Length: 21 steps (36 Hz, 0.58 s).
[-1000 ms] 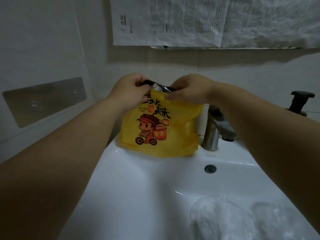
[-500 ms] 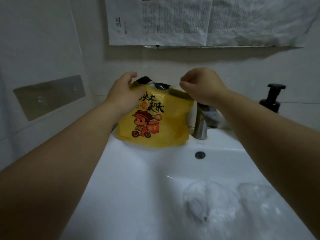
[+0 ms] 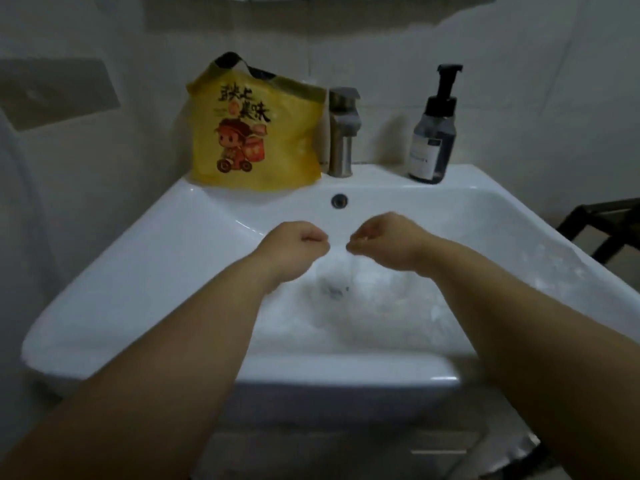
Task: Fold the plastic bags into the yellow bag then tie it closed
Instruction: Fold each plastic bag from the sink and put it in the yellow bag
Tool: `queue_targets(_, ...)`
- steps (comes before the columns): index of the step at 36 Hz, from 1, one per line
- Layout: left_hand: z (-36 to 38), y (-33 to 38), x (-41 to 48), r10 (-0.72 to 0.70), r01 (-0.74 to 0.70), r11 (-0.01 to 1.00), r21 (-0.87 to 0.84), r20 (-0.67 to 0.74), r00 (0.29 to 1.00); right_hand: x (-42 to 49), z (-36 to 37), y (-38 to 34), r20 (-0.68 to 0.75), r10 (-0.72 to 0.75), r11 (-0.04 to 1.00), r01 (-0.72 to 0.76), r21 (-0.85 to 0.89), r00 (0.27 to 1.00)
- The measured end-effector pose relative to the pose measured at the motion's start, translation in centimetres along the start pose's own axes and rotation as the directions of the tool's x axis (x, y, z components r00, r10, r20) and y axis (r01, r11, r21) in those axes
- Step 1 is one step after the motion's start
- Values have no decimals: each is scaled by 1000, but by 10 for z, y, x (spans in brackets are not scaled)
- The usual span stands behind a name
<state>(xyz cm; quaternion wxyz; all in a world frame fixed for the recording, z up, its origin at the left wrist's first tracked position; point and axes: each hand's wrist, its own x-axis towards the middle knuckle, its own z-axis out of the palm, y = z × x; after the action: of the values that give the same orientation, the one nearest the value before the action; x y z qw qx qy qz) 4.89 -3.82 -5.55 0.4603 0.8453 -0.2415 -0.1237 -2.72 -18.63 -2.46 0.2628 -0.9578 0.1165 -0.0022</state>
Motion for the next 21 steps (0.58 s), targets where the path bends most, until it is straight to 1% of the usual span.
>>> queue_targets(1, 3, -2, -3, -2, 1, 999, 43, 25, 1000, -7, 6, 4, 145, 43, 996, -31, -88, 988)
queue_targets(2, 3, -3, -4, -3, 0, 998, 70, 39, 999, -11, 11, 6, 284, 110, 983, -63, -170, 953)
queue_targets(3, 3, -3, -5, -3, -1, 996, 86, 47, 999, -14, 14, 8, 395, 200, 963, -105, -247, 897)
queue_targets(4, 3, -4, -7, -7, 1, 995, 103, 52, 999, -15, 17, 10, 472, 282, 935, -129, -330, 835)
queue_targets(6, 1, -7, -11, -17, 4, 984, 175, 69, 997, -13, 24, 13, 531, 370, 865, -73, -497, 762)
queue_targets(8, 0, -10, -12, -46, 22, 966, 259, 86, 995, -5, 34, 17, 565, 376, 851, -33, -524, 735)
queue_targets(9, -1, -11, -12, -66, 39, 959, 279, 88, 994, -1, 37, 18, 559, 355, 852, -13, -524, 749)
queue_targets(11, -2, -11, -11, -91, 64, 960, 271, 89, 992, 2, 40, 19, 493, 284, 868, -2, -496, 823)
queue_targets(12, -2, -11, -10, -98, 73, 964, 254, 89, 991, 5, 39, 21, 437, 237, 900, -27, -436, 868)
queue_targets(13, -2, -11, -9, -99, 77, 970, 232, 85, 991, 9, 39, 23, 368, 190, 945, -69, -319, 910)
queue_targets(14, -1, -10, -9, -99, 80, 975, 207, 80, 992, 11, 37, 22, 284, 138, 985, -101, -139, 949)
queue_targets(15, 0, -9, -8, -100, 86, 981, 171, 76, 992, 11, 35, 19, 195, 95, 988, -117, 104, 976)
queue_targets(16, 1, -7, -8, -107, 98, 988, 122, 72, 992, 10, 32, 14, 125, 72, 915, -115, 387, 990)
queue_targets(17, 0, -4, -7, -115, 112, 992, 53, 72, 991, 9, 28, 9, 90, 51, 758, -97, 645, 995)
queue_targets(18, 0, 0, -8, -126, 129, 991, -34, 85, 988, 6, 23, 3, 75, 20, 561, -73, 825, 997)
queue_targets(19, -2, 4, -9, -129, 143, 982, -127, 108, 986, 3, 18, -3, 57, -20, 393, -45, 918, 998)
queue_targets(20, -3, 7, -9, -119, 146, 965, -217, 132, 984, 1, 14, -8, 35, -52, 271, -20, 962, 998)
queue_targets(21, -5, 9, -10, -107, 147, 947, -284, 150, 983, 0, 10, -12, 15, -75, 180, -2, 984, 997)
